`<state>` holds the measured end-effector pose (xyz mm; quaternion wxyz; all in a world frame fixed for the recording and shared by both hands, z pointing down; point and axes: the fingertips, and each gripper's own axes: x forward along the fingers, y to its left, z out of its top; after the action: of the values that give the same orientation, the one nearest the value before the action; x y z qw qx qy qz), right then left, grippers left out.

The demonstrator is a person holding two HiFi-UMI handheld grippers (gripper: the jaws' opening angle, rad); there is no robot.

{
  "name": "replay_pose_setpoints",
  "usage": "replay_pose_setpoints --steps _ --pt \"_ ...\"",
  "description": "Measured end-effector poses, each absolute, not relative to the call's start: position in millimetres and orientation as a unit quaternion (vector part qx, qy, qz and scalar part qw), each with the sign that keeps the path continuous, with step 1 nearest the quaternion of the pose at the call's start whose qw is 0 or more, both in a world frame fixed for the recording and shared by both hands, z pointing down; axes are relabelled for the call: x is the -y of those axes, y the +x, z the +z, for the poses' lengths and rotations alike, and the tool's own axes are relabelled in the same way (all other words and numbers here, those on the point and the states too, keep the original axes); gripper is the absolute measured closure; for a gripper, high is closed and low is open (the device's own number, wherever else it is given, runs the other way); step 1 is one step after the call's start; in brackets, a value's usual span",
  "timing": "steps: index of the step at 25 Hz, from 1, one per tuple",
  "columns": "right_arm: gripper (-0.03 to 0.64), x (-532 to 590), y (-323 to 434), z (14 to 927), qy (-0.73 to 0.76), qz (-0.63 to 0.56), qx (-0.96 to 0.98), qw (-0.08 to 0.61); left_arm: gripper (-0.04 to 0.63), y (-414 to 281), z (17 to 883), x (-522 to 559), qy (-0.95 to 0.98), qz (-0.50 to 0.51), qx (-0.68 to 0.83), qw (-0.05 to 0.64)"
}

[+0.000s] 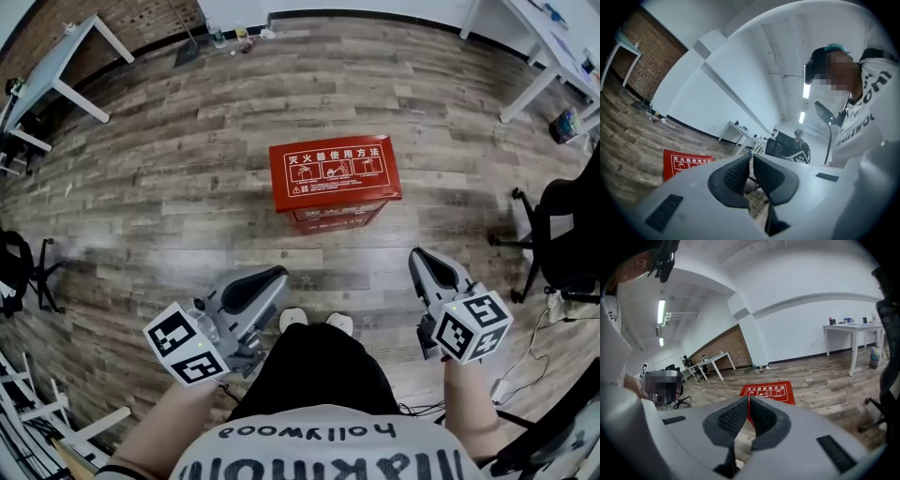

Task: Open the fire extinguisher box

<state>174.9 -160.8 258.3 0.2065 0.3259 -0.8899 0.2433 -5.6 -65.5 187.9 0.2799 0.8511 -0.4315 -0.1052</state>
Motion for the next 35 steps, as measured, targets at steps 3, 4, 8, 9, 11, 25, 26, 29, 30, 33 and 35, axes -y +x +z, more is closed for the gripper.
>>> replay_pose_setpoints --steps 3,4,8,9,11,25,26,29,30,33,35 --pt "0.606 165.3 167.0 273.2 0.32 0.235 0.89 0.224 0.588 -19.0 196.3 71.4 0.849 -0.106 0.442 0.269" --pt "0.606 167.5 166.1 277.1 0.321 0.231 0.89 0.227 0.586 -24.1 202.7 72.8 0.845 -0.101 0.45 0.269" --pt "0.604 177.7 167.9 297.1 0.334 0.218 0.887 0.234 0.468 -42.0 242.1 79.0 0.831 -0.051 0.486 0.266" --pt "0.601 178.8 168.1 303.9 0.334 0.211 0.886 0.242 0.459 -45.6 252.7 80.6 0.829 -0.037 0.493 0.264" --pt "0.581 178.9 168.9 320.7 0.332 0.195 0.885 0.263 0.459 -50.9 274.1 83.5 0.826 -0.009 0.5 0.258" --pt "0.506 201.9 156.0 460.4 0.359 0.182 0.882 0.247 0.459 -55.4 420.1 121.4 0.845 0.039 0.496 0.197" --pt "0.509 201.6 154.1 467.1 0.354 0.179 0.885 0.242 0.459 -52.5 427.3 122.3 0.85 0.034 0.492 0.187" --pt "0.509 208.3 149.5 484.7 0.344 0.153 0.9 0.219 0.459 -46.9 444.9 127.9 0.863 0.016 0.486 0.138" --pt "0.509 211.9 148.9 490.9 0.343 0.145 0.904 0.209 0.459 -47.3 451.4 130.6 0.864 0.01 0.489 0.121" --pt "0.509 226.0 151.1 517.2 0.344 0.128 0.91 0.193 0.459 -56.0 484.4 139.1 0.86 0.02 0.502 0.086" --pt "0.509 238.5 154.2 538.1 0.346 0.123 0.91 0.193 0.459 -66.7 512.0 148.4 0.848 0.033 0.521 0.086"
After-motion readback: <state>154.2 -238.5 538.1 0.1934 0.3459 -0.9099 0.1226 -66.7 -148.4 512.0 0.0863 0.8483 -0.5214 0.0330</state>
